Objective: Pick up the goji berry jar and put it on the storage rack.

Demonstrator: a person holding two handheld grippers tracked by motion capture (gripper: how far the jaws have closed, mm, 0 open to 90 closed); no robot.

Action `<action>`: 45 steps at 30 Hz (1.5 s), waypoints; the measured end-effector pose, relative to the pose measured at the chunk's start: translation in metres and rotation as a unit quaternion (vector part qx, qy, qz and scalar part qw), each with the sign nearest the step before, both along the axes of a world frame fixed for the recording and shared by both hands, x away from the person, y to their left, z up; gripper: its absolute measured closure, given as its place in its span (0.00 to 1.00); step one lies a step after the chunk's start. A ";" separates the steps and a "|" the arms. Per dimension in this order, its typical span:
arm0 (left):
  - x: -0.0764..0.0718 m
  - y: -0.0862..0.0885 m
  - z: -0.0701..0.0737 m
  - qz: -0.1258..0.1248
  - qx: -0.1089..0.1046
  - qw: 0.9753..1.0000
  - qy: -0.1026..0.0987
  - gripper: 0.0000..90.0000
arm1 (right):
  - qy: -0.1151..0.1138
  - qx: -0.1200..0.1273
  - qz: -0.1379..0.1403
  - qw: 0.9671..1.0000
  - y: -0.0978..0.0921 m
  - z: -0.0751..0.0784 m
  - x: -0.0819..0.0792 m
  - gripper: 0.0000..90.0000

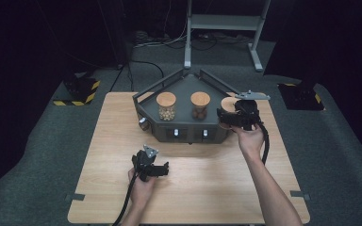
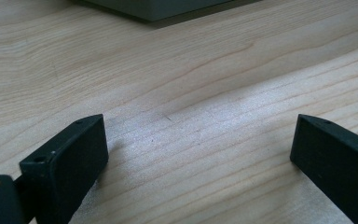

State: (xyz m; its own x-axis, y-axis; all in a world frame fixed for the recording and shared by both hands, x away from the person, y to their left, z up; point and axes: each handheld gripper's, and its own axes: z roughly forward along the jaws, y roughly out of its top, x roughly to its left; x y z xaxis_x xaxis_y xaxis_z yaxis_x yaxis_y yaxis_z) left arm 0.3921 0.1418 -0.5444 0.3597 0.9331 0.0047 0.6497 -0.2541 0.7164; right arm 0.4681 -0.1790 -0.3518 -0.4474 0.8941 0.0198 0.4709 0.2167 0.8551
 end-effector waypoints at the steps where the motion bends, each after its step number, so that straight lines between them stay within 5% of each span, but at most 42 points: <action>1: 0.000 0.000 0.000 0.000 0.000 1.000 0.000 0.05 | 0.000 0.002 0.000 1.000 0.000 0.000 0.000 0.29; 24: 0.000 0.000 0.000 0.001 -0.001 1.000 0.000 0.04 | 0.002 0.009 -0.008 1.000 -0.003 -0.001 0.012 0.29; 45: 0.000 -0.001 0.000 0.002 -0.001 1.000 0.000 0.04 | 0.012 0.015 -0.033 0.999 0.001 -0.016 0.039 0.29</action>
State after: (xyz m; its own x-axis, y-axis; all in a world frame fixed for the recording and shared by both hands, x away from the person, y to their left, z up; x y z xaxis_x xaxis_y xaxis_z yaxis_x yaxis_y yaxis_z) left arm 0.3920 0.1410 -0.5445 0.3558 0.9346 0.0024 0.6509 -0.2496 0.7170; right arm 0.5076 -0.1782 -0.3674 -0.3864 0.9206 0.0563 0.5039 0.1596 0.8489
